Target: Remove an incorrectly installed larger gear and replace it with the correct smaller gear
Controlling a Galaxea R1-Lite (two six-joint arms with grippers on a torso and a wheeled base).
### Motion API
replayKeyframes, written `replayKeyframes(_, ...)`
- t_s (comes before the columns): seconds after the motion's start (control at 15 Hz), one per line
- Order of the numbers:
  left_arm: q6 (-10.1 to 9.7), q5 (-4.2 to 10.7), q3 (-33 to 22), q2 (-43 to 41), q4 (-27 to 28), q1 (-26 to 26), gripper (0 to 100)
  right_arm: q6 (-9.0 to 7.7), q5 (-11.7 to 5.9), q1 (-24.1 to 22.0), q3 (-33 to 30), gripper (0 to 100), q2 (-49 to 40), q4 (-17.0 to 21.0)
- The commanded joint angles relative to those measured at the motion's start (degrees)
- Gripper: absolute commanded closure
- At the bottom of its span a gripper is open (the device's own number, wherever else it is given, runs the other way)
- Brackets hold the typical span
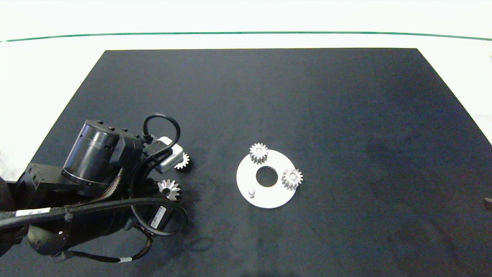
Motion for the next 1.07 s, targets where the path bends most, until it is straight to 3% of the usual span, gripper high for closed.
replayKeyframes(0.07,-0.16,-0.59,2.08,-2.0,0.07,0.81,100,-0.03,0.01,0.03,0.15,0,0.24,0.16)
replayKeyframes(0.27,-0.34,-1.12,4.28,-2.27,-0.19,0.9,100,0.24,0.01,0.03,0.5,0,-0.02,0.16)
replayKeyframes(0.53,-3.15,-2.97,5.95,-1.74,-1.86,0.99,100,0.5,-0.08,-0.32,0.85,0,-0.2,0.16)
replayKeyframes(1.07,-3.5,-5.78,9.2,-0.95,-4.76,3.36,100,0.5,0.01,-0.41,1.47,0,-0.28,0.16)
